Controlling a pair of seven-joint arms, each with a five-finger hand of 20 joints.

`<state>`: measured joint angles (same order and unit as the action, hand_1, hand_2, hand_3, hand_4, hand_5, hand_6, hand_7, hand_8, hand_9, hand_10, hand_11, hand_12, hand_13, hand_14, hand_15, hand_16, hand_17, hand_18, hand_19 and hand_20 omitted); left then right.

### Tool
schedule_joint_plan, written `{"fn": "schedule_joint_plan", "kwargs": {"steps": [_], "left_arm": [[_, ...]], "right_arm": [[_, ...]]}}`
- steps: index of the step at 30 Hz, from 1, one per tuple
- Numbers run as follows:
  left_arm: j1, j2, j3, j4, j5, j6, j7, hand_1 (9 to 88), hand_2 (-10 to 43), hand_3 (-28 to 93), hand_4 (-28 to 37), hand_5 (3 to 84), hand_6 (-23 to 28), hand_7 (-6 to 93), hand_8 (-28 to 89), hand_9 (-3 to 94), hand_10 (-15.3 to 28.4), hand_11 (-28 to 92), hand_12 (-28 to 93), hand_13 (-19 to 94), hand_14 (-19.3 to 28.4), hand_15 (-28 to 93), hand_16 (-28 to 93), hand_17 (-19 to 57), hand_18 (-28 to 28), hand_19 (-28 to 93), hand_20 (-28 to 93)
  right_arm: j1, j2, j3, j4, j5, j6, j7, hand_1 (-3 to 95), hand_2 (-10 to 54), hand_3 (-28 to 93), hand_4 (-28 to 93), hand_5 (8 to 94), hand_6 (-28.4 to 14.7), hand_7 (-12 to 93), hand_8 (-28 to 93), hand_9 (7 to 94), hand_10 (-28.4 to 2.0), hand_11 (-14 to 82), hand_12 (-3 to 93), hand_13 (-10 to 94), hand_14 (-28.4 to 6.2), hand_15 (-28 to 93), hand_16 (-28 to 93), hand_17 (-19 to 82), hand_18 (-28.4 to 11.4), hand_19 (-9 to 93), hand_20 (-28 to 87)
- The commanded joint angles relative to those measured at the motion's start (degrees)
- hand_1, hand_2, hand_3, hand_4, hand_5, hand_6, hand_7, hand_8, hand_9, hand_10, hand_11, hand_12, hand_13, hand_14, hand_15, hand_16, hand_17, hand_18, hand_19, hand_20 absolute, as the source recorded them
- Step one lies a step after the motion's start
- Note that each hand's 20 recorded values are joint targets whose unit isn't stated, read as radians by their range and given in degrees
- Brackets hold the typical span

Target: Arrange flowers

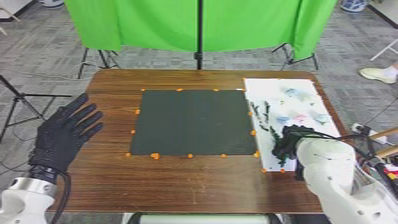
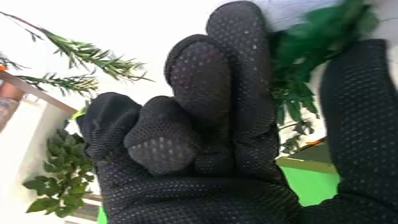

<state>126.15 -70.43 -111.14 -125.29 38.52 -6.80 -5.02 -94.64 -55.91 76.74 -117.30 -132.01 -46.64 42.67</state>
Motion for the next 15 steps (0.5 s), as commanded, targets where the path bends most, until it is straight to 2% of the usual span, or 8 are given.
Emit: {"fn": "schedule_joint_plan", "kwargs": {"steps": [1,5,9,10,11,15], "left_arm": [[0.8,-0.02,-0.06,-0.03,-0.2,0.25,0.04,25.6,-1.4,69,-28.2,25.9,1.9,21.1,-12,22.2,10.4,21,15,15,12.8,29,-2,-11.2,18.0,40,5],[0.8,0.01,-0.06,0.03,-0.21,0.39,0.18,25.5,-1.5,69,-28.3,25.9,1.9,21.2,-12,22.2,10.4,21,15,15,12.8,29,-2,-11.3,18.0,40,6],[1.1,-0.35,-0.13,-0.04,-0.07,0.11,0.12,25.5,-1.5,69,-28.3,25.9,1.9,21.2,-12,22.2,10.4,21,15,15,12.8,29,-2,-11.4,18.1,40,6],[0.9,-0.32,-0.07,0.0,-0.1,0.15,-0.03,25.5,-1.5,69,-28.2,25.9,1.9,21.2,-12,22.2,10.4,21,15,15,12.8,30,-2,-11.4,18.1,40,6],[0.9,-0.23,-0.05,0.05,-0.11,0.04,0.11,25.5,-1.5,69,-28.2,25.9,1.9,21.1,-12,22.2,10.4,21,15,15,12.8,30,-2,-11.4,18.1,40,6],[0.8,0.13,0.1,0.13,-0.19,-0.03,0.25,25.5,-1.6,69,-28.2,25.9,1.9,21.0,-12,22.2,10.4,21,15,15,12.8,30,-1,-11.4,18.2,40,6]], "right_arm": [[-7.5,-2.2,-1.5,7.2,5.9,-4.1,-3.1,41.0,-9.5,78,-28,83.3,0.8,49,4,88.2,-9.9,51.3,35.1,80,-8.4,79,36,51,-21.2,93,65],[-9.1,-2.5,-0.8,7.2,5.3,-1.1,-4.1,38.7,-9.5,86,-25,81.5,-1.4,54,10,87.3,-10.2,54.4,36.6,80,-8.2,81,38,51,-20.0,93,66],[-10.2,-2.6,0.2,6.7,4.3,1.8,-5.0,36.3,-9.5,90,-20,82.1,-4.6,50,14,89.0,-9.4,49.1,33.2,82,-5.3,76,36,54,-18.4,93,61],[-10.6,-2.6,0.4,6.5,4.0,2.8,-5.2,33.7,-5.5,92,-19,88.1,-3.4,39,8,85.1,-9.5,54.5,31.8,80,-4.7,79,34,53,-16.8,93,65],[-10.9,-2.5,0.6,6.2,3.2,3.4,-5.7,32.5,-3.5,93,-18,89.8,-3.2,35,7,83.4,-9.6,56.3,31.0,79,-4.4,80,33,53,-16.1,93,66],[-12.7,-2.1,2.1,4.4,1.6,6.5,-7.1,31.4,-1.3,93,-15,89.1,-4.3,35,7,82.5,-9.8,56.8,30.5,78,-4.3,80,32,53,-15.9,93,66]]}}
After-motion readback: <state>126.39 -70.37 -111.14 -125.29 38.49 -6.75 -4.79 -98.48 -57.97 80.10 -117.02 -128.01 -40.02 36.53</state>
